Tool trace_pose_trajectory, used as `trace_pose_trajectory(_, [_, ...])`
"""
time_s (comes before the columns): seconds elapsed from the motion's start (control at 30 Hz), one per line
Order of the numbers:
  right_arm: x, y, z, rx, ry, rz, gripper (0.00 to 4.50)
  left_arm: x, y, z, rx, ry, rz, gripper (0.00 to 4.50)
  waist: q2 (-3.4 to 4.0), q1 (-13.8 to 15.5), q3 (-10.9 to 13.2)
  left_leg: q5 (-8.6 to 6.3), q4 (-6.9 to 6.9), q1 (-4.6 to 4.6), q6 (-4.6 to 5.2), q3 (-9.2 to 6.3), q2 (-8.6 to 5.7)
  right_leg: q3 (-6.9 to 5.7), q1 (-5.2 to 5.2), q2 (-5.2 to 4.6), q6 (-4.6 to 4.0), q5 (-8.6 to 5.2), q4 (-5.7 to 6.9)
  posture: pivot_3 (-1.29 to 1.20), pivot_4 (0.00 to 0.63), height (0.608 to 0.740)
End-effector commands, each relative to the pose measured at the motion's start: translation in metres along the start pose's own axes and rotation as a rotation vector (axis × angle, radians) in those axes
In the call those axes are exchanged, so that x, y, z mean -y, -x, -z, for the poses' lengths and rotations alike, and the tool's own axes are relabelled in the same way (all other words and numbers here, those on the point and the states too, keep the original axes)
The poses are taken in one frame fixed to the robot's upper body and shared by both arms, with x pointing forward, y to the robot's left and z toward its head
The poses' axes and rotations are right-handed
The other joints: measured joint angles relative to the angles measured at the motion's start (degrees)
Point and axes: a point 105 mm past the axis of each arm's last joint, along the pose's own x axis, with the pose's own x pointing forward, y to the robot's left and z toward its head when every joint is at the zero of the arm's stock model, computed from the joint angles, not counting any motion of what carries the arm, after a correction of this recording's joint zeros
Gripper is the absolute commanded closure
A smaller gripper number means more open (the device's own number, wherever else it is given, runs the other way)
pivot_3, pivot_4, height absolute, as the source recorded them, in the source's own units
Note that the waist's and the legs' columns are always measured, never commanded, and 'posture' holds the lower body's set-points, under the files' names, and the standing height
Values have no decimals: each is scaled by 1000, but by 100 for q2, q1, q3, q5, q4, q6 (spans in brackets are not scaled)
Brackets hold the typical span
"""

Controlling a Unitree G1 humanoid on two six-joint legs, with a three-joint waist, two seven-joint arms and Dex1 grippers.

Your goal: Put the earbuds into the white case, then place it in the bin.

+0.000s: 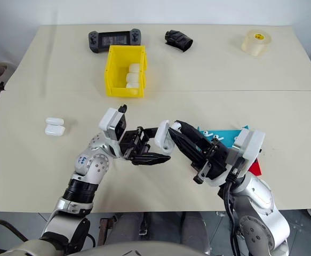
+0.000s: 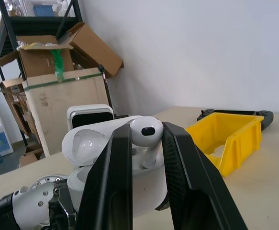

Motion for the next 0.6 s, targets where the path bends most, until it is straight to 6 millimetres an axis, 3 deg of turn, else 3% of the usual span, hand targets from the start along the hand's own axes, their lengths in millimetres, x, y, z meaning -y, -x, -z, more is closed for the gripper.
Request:
trace_pose_trajectory(0.03, [-3,0,10,-50,-4,-23,3992,2,-7,-15,32,-67,43,1637,0,0,0,0,0,0,0,1,0,1,0,0,0,0,0,0,150,740])
trace_pose_trajectory(0.6, [-4,1,25,-170,12,-92,3992,4,-8,-16,23,-51,69,1637,0,2,0,0,0,-1,0,2,1,0,-2,0,0,0,0,0,150,740])
